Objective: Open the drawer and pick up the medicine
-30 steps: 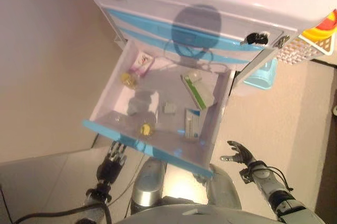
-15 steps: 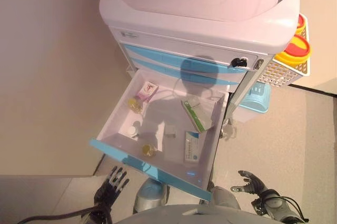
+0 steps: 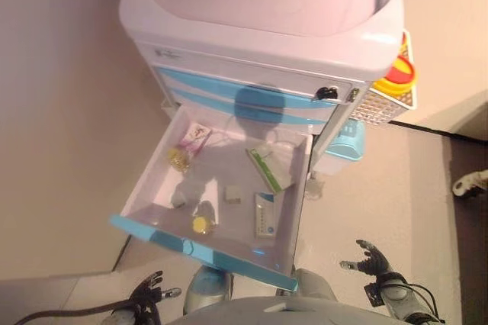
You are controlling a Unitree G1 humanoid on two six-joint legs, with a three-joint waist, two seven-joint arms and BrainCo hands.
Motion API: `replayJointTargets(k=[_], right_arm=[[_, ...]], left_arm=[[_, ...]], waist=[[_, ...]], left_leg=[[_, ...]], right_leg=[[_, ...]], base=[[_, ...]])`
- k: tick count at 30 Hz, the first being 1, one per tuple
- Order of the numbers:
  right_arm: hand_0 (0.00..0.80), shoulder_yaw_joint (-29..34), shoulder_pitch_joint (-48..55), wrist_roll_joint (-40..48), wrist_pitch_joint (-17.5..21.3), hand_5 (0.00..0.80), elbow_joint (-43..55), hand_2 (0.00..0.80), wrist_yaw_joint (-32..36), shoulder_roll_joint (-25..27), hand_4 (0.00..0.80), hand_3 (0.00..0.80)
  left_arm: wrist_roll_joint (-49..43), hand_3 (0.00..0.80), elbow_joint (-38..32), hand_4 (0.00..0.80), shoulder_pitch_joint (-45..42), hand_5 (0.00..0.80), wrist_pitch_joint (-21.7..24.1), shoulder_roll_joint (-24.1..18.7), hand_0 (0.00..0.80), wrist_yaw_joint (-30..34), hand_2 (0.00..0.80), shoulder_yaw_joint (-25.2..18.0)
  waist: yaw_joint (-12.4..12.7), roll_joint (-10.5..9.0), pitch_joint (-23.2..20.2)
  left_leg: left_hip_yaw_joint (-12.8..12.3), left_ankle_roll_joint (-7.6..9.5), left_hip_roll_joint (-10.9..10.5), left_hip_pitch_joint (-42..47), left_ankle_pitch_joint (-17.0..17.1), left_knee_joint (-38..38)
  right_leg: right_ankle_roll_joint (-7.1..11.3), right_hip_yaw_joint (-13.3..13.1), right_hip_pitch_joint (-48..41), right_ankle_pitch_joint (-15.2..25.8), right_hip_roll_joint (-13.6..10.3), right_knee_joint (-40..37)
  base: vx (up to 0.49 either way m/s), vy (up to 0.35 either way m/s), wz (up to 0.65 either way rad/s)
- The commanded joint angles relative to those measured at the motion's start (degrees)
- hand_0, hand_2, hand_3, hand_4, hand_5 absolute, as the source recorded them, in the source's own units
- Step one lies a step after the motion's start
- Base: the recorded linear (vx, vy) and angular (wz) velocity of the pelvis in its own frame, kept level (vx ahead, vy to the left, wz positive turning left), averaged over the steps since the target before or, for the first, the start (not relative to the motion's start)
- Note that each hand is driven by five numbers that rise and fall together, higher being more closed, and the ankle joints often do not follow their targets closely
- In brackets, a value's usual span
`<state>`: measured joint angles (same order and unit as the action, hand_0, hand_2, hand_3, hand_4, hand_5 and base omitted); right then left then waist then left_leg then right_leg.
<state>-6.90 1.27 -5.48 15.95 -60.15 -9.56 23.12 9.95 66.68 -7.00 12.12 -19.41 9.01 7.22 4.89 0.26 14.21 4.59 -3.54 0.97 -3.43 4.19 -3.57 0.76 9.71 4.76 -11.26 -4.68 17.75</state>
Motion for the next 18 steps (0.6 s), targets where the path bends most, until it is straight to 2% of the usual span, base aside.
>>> replayJointTargets(k=[1, 4, 6, 8, 9, 10, 12, 14, 18], right_arm=[[0.000, 1.3, 0.2, 2.2, -1.2, 0.000, 15.7, 0.000, -4.8, 0.4, 0.000, 0.000], [0.000, 0.8, 2.3, -0.9, -2.6, 0.000, 30.7, 0.000, -5.1, 0.6, 0.000, 0.000], [0.000, 0.8, 3.2, -3.4, -1.4, 0.000, 35.8, 0.000, -4.7, 0.6, 0.000, 0.000], [0.000, 0.5, 4.0, -6.9, 1.7, 0.000, 45.7, 0.000, -2.3, 2.1, 0.000, 0.000], [0.000, 0.5, 4.1, -7.0, 2.2, 0.000, 46.4, 0.000, -1.9, 2.2, 0.000, 0.000], [0.000, 0.2, 4.5, -9.6, 5.1, 0.000, 52.0, 0.000, -0.1, 3.7, 0.000, 0.000], [0.000, -0.4, 4.6, -11.5, 8.7, 0.000, 56.6, 0.000, 2.1, 5.3, 0.000, 0.000], [0.000, -0.9, 3.9, -15.3, 13.1, 0.000, 61.5, 0.000, 4.9, 7.6, 0.000, 0.000], [0.000, -3.8, 0.6, -16.7, 16.7, 0.000, 67.2, 0.000, 10.9, 11.7, 0.000, 0.000]], left_arm=[[-3.0, 0.000, -0.1, 0.000, 0.6, 0.000, -1.8, -0.5, 0.000, -3.1, 0.000, 1.9], [-4.6, 0.000, 0.1, 0.000, 0.4, 0.000, -2.0, 0.3, 0.000, -5.1, 0.000, 2.3], [-5.6, 0.000, 0.7, 0.000, 0.6, 0.000, -2.3, 0.7, 0.000, -5.3, 0.000, 2.3], [-5.8, 0.000, 2.9, 0.000, 0.9, 0.000, -2.2, 1.7, 0.000, -6.1, 0.000, 2.7], [-5.7, 0.000, 3.1, 0.000, 0.9, 0.000, -2.2, 1.8, 0.000, -6.2, 0.000, 2.7], [-4.3, 0.000, 4.3, 0.000, 1.1, 0.000, -2.3, 2.2, 0.000, -6.5, 0.000, 2.3], [-3.2, 0.000, 5.5, 0.000, 1.5, 0.000, -2.2, 2.5, 0.000, -6.4, 0.000, 1.5], [-3.0, 0.000, 6.2, 0.000, 2.2, 0.000, -2.5, 2.6, 0.000, -5.9, 0.000, 1.0], [-3.1, 0.000, 6.5, 0.000, 3.0, 0.000, -3.0, 2.5, 0.000, -6.2, 0.000, 1.8]], waist=[[-1.7, -2.53, 1.7], [-3.5, -3.88, 0.8], [-4.2, -4.31, 0.4], [-5.3, -4.85, -0.7], [-5.4, -4.88, -0.8], [-5.8, -5.09, -1.3], [-6.0, -5.29, -1.9], [-5.8, -5.43, -2.4], [-4.6, -5.50, -3.2]], left_leg=[[-3.9, 4.92, -4.3, 1.1, -6.5, -2.6], [-5.6, 5.30, -4.1, 1.6, -7.3, -2.2], [-6.2, 5.41, -4.0, 1.9, -7.6, -2.0], [-7.5, 5.52, -3.8, 2.6, -8.0, -1.3], [-7.6, 5.53, -3.8, 2.7, -8.0, -1.2], [-8.1, 5.47, -3.7, 3.0, -8.2, -0.8], [-8.5, 5.43, -3.6, 3.3, -8.3, -0.3], [-8.8, 5.40, -3.7, 3.5, -8.5, 0.0], [-8.2, 5.39, -3.9, 3.7, -8.6, 0.5]], right_leg=[[4.30, -5.4, -3.7, 11.0, -0.2, -11.4], [4.77, -6.8, -3.4, 12.0, 0.2, -12.5], [4.94, -7.2, -3.3, 12.3, 0.3, -12.9], [5.30, -7.9, -3.3, 12.7, 0.5, -13.6], [5.34, -7.9, -3.3, 12.7, 0.5, -13.7], [5.56, -8.1, -3.3, 12.9, 0.6, -14.2], [5.73, -8.2, -3.3, 13.1, 0.5, -14.6], [5.90, -7.9, -3.3, 13.2, 0.4, -15.2], [5.97, -7.0, -3.5, 13.1, 0.0, -15.4]], base=[[-0.026, -0.071, -0.38], [-0.027, -0.071, -0.43], [-0.018, -0.041, -0.40], [-0.005, -0.029, -0.19], [-0.006, -0.016, -0.22], [-0.010, -0.011, -0.27], [-0.009, -0.009, -0.22], [-0.012, -0.009, -0.12], [0.001, -0.010, 0.05]])
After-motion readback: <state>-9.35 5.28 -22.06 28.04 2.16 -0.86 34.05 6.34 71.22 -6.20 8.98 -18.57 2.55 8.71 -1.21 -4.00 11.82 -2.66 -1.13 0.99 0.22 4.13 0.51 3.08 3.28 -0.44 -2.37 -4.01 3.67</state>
